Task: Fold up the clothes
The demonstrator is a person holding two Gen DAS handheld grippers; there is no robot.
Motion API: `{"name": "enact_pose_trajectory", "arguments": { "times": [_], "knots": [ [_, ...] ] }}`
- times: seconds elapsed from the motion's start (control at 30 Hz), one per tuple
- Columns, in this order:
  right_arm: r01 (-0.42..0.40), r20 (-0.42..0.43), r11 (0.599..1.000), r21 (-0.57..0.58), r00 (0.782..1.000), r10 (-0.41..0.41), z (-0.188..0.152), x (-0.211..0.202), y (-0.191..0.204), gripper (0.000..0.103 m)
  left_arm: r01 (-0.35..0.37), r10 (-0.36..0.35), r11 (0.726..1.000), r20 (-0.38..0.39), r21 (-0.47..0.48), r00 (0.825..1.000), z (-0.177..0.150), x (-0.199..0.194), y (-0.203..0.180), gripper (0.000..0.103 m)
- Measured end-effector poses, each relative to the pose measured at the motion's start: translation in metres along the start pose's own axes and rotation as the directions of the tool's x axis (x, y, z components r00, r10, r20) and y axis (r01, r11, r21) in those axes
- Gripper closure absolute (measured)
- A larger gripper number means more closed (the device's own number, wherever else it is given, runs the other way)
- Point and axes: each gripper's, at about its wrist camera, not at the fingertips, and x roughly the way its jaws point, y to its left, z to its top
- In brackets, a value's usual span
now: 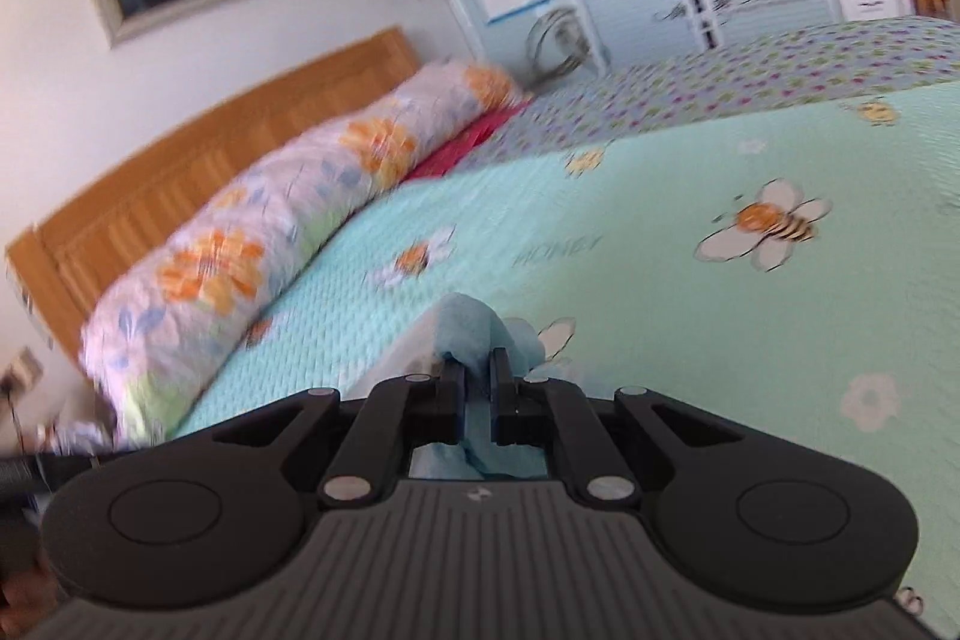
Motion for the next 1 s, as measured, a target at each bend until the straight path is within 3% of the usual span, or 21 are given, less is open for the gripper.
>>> {"name": "enact_pose_trajectory", "arguments": {
  "times": [0.07, 0.13, 0.2, 0.27, 0.43, 0.5, 0.6, 0.67, 0.83, 0.87, 0.9, 0.97, 1.0],
  "knots": [
    [0.029, 0.02, 0.999, 0.04, 0.999, -0.03, 0.001, -0.011, -0.012, 0.096, 0.003, -0.003, 1.0, 0.002, 0.0, 1.0, -0.001, -0.003, -0.003, 0.01],
    [0.07, -0.042, 0.996, 0.054, 0.997, -0.068, -0.007, -0.007, -0.02, 0.091, 0.007, -0.007, 1.0, 0.003, 0.006, 1.0, -0.005, -0.007, -0.009, 0.009],
    [0.135, -0.077, 0.99, 0.046, 0.988, -0.131, -0.021, -0.005, -0.022, 0.075, 0.012, -0.012, 1.0, -0.001, 0.016, 1.0, -0.01, -0.008, -0.015, 0.009],
    [0.154, -0.083, 0.987, 0.046, 0.985, -0.15, -0.035, -0.005, -0.022, 0.069, 0.012, -0.011, 1.0, -0.01, 0.024, 1.0, -0.017, -0.007, -0.017, 0.009],
    [0.072, -0.14, 0.997, 0.021, 0.988, -0.069, -0.058, 0.009, -0.007, 0.06, -0.021, 0.019, 0.999, -0.06, -0.026, 0.998, -0.028, 0.01, -0.006, 0.009],
    [0.029, -0.169, 0.999, -0.026, 0.985, -0.033, -0.065, 0.021, 0.009, 0.042, -0.024, 0.022, 0.999, -0.07, -0.029, 0.997, -0.03, 0.014, -0.002, 0.009],
    [-0.052, -0.228, 0.99, -0.13, 0.973, 0.021, -0.078, 0.049, 0.039, 0.032, -0.031, 0.028, 0.999, -0.081, -0.031, 0.996, -0.034, 0.017, 0.002, 0.009],
    [-0.048, -0.249, 0.972, -0.23, 0.968, -0.011, -0.087, 0.07, 0.059, 0.032, -0.046, 0.043, 0.998, -0.084, -0.034, 0.995, -0.037, 0.018, 0.007, 0.009],
    [-0.017, -0.223, 0.977, -0.211, 0.974, -0.031, -0.082, 0.082, 0.049, 0.032, -0.074, 0.065, 0.995, -0.107, -0.073, 0.992, -0.045, 0.02, 0.024, 0.009],
    [-0.011, -0.218, 0.978, -0.207, 0.975, -0.035, -0.081, 0.084, 0.047, 0.04, -0.078, 0.068, 0.994, -0.112, -0.079, 0.991, -0.046, 0.02, 0.027, 0.009],
    [-0.005, -0.213, 0.979, -0.203, 0.976, -0.039, -0.08, 0.087, 0.044, 0.065, -0.08, 0.07, 0.993, -0.118, -0.084, 0.991, -0.048, 0.021, 0.03, 0.009],
    [0.007, -0.203, 0.981, -0.194, 0.978, -0.048, -0.077, 0.092, 0.04, 0.092, -0.084, 0.072, 0.992, -0.128, -0.093, 0.989, -0.051, 0.022, 0.035, 0.009],
    [0.014, -0.198, 0.982, -0.19, 0.979, -0.052, -0.076, 0.094, 0.038, 0.094, -0.087, 0.073, 0.992, -0.134, -0.097, 0.988, -0.052, 0.024, 0.038, 0.009]
  ]
}}
